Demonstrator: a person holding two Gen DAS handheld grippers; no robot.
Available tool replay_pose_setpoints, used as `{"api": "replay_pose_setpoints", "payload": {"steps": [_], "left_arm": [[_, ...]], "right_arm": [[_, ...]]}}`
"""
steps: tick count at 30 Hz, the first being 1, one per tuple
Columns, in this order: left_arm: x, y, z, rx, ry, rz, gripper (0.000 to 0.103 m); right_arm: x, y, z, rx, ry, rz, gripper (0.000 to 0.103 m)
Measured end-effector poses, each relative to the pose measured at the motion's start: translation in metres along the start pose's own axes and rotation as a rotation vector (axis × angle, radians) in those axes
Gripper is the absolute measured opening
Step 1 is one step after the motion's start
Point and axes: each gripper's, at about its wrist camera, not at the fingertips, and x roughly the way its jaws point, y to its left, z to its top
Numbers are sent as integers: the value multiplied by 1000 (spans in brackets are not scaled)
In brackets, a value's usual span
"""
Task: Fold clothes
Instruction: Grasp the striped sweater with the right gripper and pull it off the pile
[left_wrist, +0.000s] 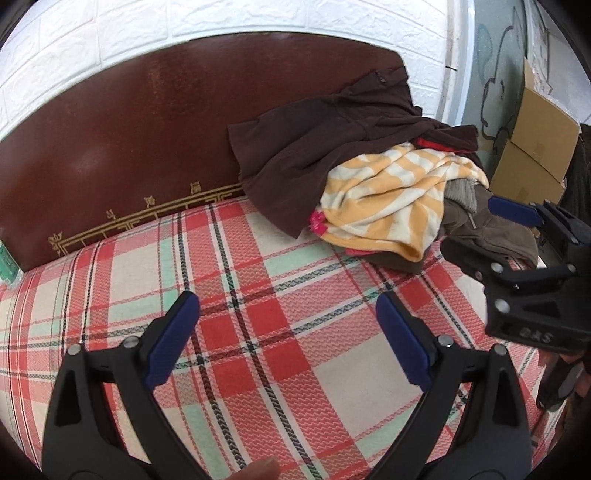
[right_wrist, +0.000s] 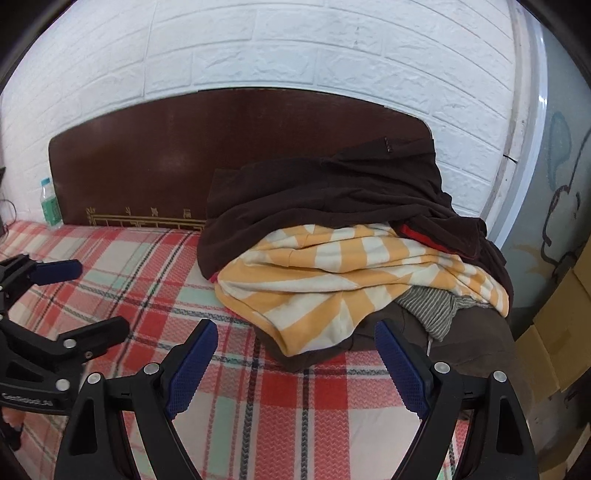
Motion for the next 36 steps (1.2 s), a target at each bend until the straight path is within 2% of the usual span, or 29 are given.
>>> {"api": "replay_pose_setpoints", "payload": {"steps": [4,12,15,16,17,18,19,24,29,31,33,35,36], "left_arm": [[9,9,-3,-17,17,17,97],[18,16,-9,-23,39,9,97],[23,18,-11,-26,54,3,97],[24,19,-12,-29,56,2,97],[24,20,-12,-31,58,0,97],[24,21,-13,-34,59,-4,97],[24,22,-13,-37,59,-6,97],[20,26,-14,-46,57,-16,97],[15,30,-15,-49,52,-18,97],[15,30,-15,-49,54,-19,97],[15,30,-16,-48,56,-19,97],[15,30,-17,-48,59,-19,97],[15,30,-17,-47,61,-20,97]], "right_arm": [[42,4,14,-51,52,36,89],[107,14,34,-177,94,-7,85],[114,12,40,-185,110,45,66],[113,7,44,-152,117,76,54],[111,1,47,-116,123,108,32],[108,-7,49,-71,124,141,18],[103,-17,51,-23,121,167,9],[73,-65,56,177,60,231,8],[43,-113,38,365,-7,264,7],[37,-128,27,422,-20,253,7],[38,-142,14,474,7,221,8],[43,-137,7,440,67,180,27],[43,-130,5,399,84,163,31]]}}
